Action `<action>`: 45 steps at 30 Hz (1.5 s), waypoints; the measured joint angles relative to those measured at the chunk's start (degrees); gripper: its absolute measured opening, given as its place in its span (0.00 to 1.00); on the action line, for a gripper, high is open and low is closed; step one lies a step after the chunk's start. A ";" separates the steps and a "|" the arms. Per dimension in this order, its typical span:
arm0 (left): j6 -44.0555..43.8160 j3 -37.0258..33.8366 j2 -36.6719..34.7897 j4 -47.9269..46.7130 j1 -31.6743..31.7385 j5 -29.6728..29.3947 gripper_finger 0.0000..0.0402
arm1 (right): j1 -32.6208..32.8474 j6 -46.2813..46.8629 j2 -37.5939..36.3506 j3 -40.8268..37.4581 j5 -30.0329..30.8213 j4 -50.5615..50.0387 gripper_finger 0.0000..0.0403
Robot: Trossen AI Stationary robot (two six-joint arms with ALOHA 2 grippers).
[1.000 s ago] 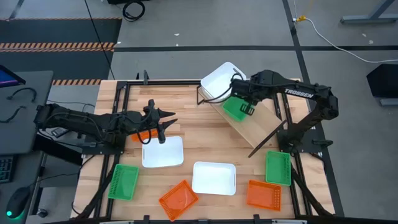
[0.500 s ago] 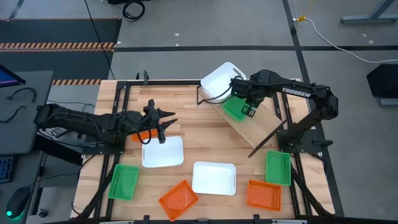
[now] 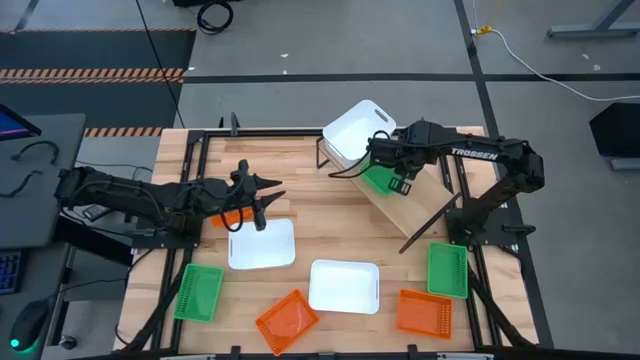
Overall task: Stack baskets on shelf by color
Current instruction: Put the top green bin on the shelf, then put the bottom right orange bin on the shelf
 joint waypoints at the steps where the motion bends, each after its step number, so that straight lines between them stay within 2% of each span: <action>1: 0.00 0.00 0.00 0.00 0.00 0.01 0.33 | 0.11 0.42 0.00 0.00 -0.08 0.00 0.25; 10: -0.02 -0.01 0.00 -0.01 0.00 0.01 0.33 | 1.82 2.90 0.00 0.02 -1.93 0.00 0.25; 23: 0.00 0.01 0.00 0.00 0.00 0.00 0.33 | 2.32 1.55 -0.07 0.51 1.56 0.40 0.25; 31: 0.49 -0.01 0.00 -0.02 0.04 0.00 0.33 | 4.76 0.49 -0.26 10.64 0.15 1.14 0.25; 34: 0.59 0.01 0.00 -0.11 0.04 0.00 0.33 | 7.04 0.86 -0.28 14.10 -3.46 1.89 0.25; 38: 1.55 -0.01 0.00 -0.65 0.04 0.00 0.33 | 12.02 1.76 -0.27 14.75 -9.26 3.64 0.25; 45: 1.14 0.01 0.00 -0.90 0.04 0.00 0.33 | 23.14 8.61 1.33 14.71 -10.51 5.49 0.25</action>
